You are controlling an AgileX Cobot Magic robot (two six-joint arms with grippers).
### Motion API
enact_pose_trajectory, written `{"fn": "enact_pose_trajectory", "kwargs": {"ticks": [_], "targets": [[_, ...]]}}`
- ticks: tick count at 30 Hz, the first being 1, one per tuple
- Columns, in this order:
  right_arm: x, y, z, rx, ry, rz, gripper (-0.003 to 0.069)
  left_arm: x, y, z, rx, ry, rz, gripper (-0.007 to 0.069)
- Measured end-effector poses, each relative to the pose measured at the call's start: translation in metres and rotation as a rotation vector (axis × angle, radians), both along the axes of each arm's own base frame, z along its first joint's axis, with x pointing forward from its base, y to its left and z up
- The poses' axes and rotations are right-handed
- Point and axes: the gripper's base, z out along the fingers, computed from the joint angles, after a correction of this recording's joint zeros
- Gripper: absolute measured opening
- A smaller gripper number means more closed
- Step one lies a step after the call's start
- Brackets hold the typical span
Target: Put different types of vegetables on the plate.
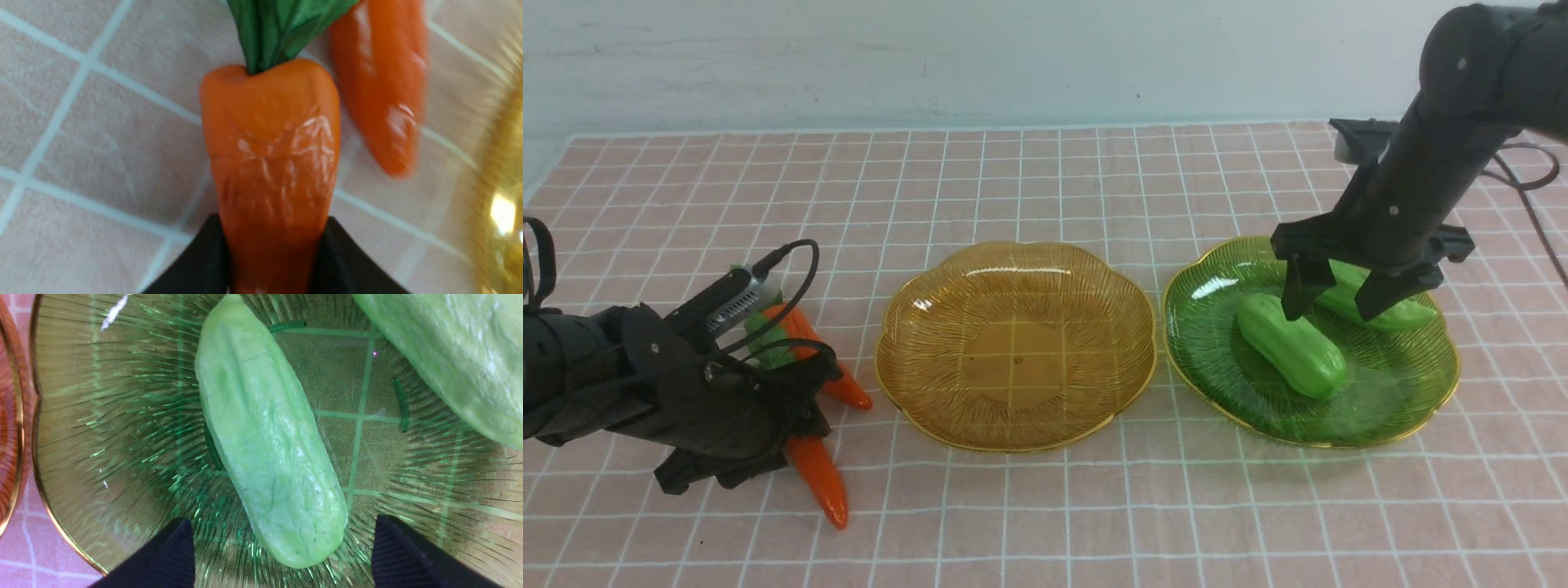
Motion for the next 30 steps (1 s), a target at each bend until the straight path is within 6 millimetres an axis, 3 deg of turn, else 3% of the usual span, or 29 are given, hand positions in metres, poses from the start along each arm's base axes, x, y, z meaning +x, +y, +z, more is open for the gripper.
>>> {"fn": "enact_pose_trajectory", "kwargs": {"ticks": [9, 13, 18, 23, 27, 30], "targets": [[0.000, 0.002, 0.000, 0.022, 0.004, -0.006, 0.0527, 0.010, -0.005, 0.088, 0.046, -0.137, -0.182, 0.0188], [-0.001, 0.005, 0.001, 0.056, 0.011, -0.015, 0.0527, 0.022, -0.019, 0.106, 0.060, -0.145, -0.271, 0.0188], [-0.001, 0.006, 0.001, 0.075, 0.014, -0.020, 0.0527, 0.045, -0.049, 0.099, 0.061, -0.121, -0.367, 0.0190], [-0.001, 0.006, 0.001, 0.075, 0.014, -0.019, 0.0527, 0.070, -0.079, 0.078, 0.060, -0.088, -0.435, 0.0225], [-0.001, 0.006, 0.001, 0.069, 0.009, 0.003, 0.0527, 0.085, -0.091, 0.061, 0.059, -0.059, -0.456, 0.0291], [-0.001, 0.005, 0.001, 0.059, 0.005, 0.018, 0.0527, 0.092, -0.093, 0.053, 0.059, -0.042, -0.458, 0.0418]]}}
